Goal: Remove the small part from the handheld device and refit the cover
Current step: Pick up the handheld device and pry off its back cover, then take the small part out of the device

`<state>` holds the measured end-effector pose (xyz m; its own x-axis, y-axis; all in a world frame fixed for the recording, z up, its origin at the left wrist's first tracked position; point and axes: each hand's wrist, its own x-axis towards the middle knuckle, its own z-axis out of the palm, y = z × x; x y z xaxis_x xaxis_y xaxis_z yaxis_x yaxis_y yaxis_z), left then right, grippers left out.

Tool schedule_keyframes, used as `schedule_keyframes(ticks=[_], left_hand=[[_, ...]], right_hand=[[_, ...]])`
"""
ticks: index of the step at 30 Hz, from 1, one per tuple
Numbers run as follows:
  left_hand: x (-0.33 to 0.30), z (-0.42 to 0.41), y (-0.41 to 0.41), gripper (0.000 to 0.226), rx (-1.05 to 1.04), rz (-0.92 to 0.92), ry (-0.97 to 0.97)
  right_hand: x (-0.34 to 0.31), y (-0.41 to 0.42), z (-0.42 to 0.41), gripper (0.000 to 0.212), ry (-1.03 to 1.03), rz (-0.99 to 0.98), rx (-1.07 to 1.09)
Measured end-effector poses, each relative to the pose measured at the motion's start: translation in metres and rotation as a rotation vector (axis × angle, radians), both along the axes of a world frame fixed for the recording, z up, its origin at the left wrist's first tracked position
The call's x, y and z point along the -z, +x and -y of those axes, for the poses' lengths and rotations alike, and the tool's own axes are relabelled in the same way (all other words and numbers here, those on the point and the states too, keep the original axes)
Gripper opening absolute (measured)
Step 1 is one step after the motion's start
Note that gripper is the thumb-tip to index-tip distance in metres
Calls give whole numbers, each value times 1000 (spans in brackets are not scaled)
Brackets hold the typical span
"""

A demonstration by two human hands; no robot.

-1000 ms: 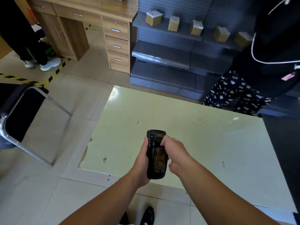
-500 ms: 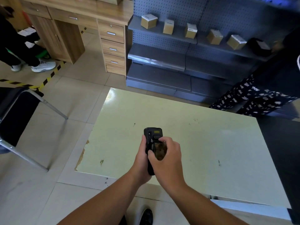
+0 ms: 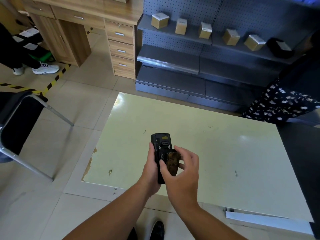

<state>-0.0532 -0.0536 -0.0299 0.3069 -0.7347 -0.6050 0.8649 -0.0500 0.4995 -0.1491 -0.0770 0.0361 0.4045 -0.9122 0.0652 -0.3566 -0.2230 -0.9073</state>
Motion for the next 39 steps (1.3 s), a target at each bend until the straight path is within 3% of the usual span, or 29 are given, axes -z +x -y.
schedule_keyframes(ticks=[6,13,18,30,32,35,37,39], left_hand=[[14,-5,12,84,-77,-13,53],[30,-16,20,76,-139,-101,-23],[40,-20,26,81,-117,-102,-41],[28,-15,33,83,-65,-107,-25],[24,-15,33,82,-48,-89,-12],[15,-14,35,81,-36,-68,9],[8,-14,35,79,-30,-59,28],[2,-14,35,77,-19,-59,33]], right_hand=[[0,5,27,56,-107,90,47],[68,5,96,59,-49,-499,10],[122,13,114,55,-175,-857,-181],[158,8,117,53,-274,-1147,-288],[146,12,114,52,-227,-1048,-247],[102,17,110,47,-247,-495,-221],[63,17,106,55,-418,-219,-434],[32,14,99,66,-581,-159,-726]])
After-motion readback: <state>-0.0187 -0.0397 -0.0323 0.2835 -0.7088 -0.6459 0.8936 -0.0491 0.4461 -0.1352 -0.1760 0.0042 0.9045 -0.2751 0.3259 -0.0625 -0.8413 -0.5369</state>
